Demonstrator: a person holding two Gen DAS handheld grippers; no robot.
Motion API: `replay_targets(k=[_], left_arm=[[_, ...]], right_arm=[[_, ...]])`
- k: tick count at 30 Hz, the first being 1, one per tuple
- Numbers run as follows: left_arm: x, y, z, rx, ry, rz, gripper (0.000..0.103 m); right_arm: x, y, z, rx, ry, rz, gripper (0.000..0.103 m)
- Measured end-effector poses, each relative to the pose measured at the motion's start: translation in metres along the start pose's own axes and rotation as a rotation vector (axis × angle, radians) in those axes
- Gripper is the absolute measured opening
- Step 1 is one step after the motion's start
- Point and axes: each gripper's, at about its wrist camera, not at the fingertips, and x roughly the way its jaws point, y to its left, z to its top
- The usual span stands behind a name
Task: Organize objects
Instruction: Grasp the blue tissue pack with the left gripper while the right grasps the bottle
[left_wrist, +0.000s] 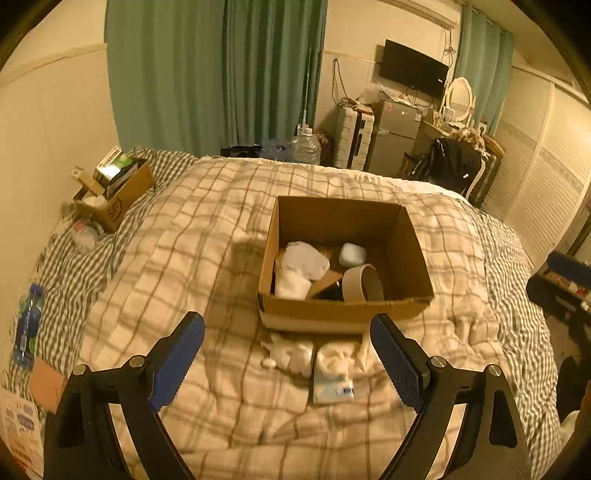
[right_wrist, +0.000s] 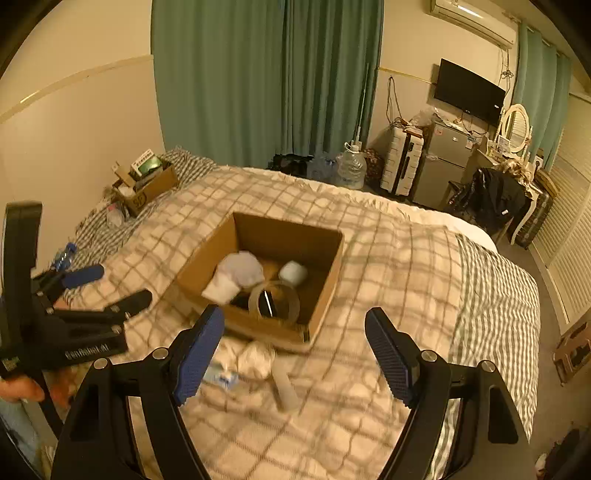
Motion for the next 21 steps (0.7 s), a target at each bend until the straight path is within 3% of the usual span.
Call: replay_targets(k=[8, 14, 21], left_arm=[[0.020, -0.003, -0.046, -0.002, 0.055, 0.030, 0.094], [0.069, -0.009, -0.080, 0.014, 0.199, 0.024, 0.094], [0.115, -0.027, -0.091, 0.049, 0.299, -0.032, 0.094]], right_arm=[[0.028, 0.002, -0.058, 0.027, 0.088, -0.002, 0.078], [0.081, 0.000, -0.090, 0.045, 0.193, 0.008, 0.078], [0.134, -0.006, -0.105, 0.058, 0.274, -0.006, 0.078]])
